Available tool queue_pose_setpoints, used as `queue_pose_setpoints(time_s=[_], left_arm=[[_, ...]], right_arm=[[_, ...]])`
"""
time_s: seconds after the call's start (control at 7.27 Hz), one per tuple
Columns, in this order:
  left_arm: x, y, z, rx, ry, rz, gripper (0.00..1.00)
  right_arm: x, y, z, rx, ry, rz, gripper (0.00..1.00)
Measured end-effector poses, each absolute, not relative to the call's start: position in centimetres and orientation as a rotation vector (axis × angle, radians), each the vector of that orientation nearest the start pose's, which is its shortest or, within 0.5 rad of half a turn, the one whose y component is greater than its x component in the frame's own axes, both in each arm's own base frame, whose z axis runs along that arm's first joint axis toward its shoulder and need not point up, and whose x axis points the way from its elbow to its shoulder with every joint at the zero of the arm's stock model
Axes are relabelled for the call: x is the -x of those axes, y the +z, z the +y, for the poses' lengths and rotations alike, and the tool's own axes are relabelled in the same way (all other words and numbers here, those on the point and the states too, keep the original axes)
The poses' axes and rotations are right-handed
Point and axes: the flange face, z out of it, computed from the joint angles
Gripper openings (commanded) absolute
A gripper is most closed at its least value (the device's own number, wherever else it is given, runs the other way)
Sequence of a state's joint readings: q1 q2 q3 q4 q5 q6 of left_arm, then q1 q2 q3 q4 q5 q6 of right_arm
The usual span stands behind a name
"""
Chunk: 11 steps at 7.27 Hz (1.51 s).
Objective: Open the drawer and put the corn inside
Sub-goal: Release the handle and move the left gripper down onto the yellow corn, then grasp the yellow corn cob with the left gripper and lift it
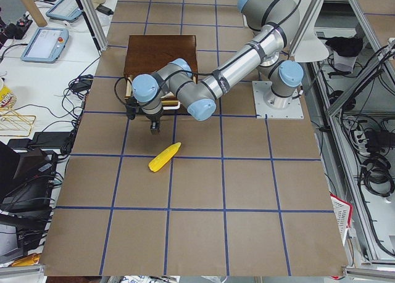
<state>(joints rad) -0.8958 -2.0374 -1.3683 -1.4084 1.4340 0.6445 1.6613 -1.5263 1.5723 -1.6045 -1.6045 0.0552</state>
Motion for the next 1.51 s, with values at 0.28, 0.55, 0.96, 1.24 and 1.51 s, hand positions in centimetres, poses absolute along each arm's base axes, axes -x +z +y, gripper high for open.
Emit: queue_pose_setpoints(time_s=[0.28,0.55,0.96,1.24,1.51], left_arm=[[-32.2,31.3,-60.8,0.200,-0.003,3.262,1.00],[-33.8,28.3,-61.4,0.319,0.023,3.203,1.00],[-37.6,23.4,-60.9,0.409,0.041,3.164,1.00],[-38.7,21.0,-60.9,0.435,0.045,3.160,1.00],[-39.0,19.5,-61.2,0.449,0.046,3.159,0.95]], right_arm=[[-17.5,46.8,-49.5,0.056,0.016,3.176,1.00],[-17.5,46.8,-49.5,0.056,0.015,3.176,1.00],[-17.5,46.8,-49.5,0.056,0.015,3.176,1.00],[-17.5,46.8,-49.5,0.056,0.016,3.176,1.00],[-17.5,46.8,-49.5,0.056,0.015,3.176,1.00]])
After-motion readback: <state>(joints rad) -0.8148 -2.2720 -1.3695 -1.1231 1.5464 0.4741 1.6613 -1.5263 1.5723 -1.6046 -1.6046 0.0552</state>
